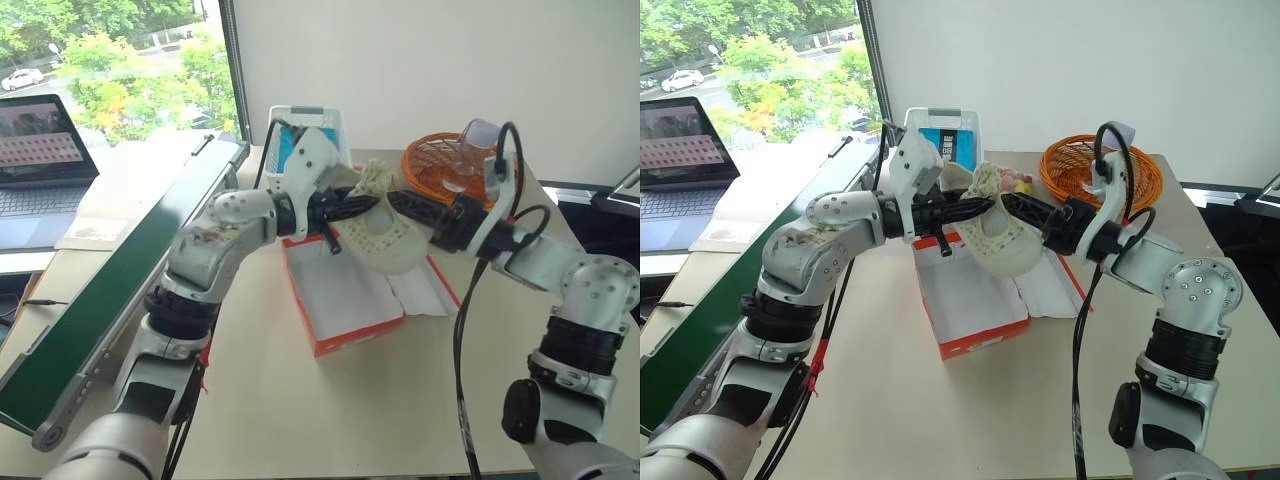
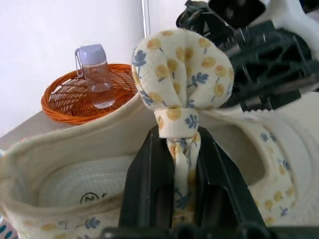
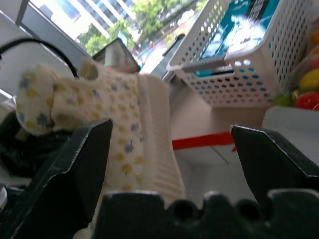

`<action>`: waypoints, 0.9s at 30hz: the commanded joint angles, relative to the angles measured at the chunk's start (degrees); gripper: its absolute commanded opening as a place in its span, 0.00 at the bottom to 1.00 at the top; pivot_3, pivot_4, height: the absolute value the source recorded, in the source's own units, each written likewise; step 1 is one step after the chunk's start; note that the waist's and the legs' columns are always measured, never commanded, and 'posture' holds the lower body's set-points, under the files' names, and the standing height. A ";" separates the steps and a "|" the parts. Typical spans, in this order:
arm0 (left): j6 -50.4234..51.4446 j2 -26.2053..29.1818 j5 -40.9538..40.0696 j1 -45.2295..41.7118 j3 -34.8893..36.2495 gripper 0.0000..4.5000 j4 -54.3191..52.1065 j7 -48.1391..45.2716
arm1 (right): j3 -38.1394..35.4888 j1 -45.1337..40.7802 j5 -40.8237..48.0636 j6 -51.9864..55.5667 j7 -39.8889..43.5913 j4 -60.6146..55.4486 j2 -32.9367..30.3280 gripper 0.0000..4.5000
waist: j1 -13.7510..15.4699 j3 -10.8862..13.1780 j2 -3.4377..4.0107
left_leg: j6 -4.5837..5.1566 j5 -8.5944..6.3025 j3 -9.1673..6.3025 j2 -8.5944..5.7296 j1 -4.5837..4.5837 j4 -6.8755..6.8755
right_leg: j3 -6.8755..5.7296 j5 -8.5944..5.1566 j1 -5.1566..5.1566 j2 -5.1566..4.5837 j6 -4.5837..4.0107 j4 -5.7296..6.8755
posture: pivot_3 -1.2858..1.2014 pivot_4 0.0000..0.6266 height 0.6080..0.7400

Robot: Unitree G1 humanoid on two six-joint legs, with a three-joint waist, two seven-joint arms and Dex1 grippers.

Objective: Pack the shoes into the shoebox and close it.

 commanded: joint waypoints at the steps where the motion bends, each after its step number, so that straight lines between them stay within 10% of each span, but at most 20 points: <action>1: -3.71 -1.36 0.44 -3.63 0.12 0.02 -0.14 -1.59 | 3.48 1.83 4.37 4.92 3.41 -2.56 -1.60 1.00 | -0.01 0.00 0.00 | 0.00 0.00 0.00 0.00 0.00 0.00 | 0.00 0.00 0.00 0.00 0.00 0.00 | 0.52 0.24 1.00; 11: -4.29 -4.12 1.83 -4.22 0.39 0.02 0.38 -1.41 | 3.06 1.10 9.79 4.52 0.37 0.20 1.27 1.00 | -0.11 0.00 0.00 | 0.01 0.01 -0.06 0.01 0.00 0.01 | 0.01 0.00 0.00 0.02 0.01 0.00 | 0.52 0.24 1.00; 20: -3.42 -5.16 2.35 -3.43 1.26 0.02 -1.11 0.64 | 0.88 1.04 17.49 -1.80 -11.43 3.79 6.36 0.38 | -0.11 0.01 0.03 | 0.03 0.02 -0.10 0.00 -0.01 0.03 | 0.01 0.01 0.00 0.03 0.03 0.03 | 0.52 0.24 1.00; 27: -0.98 -2.52 2.81 -3.05 1.00 0.02 -0.60 0.11 | 2.20 1.12 16.90 -3.75 -12.53 3.12 3.77 0.12 | -0.11 0.01 0.03 | 0.03 0.02 -0.10 0.00 -0.02 0.03 | 0.00 0.01 0.00 0.03 0.04 0.02 | 0.52 0.24 1.00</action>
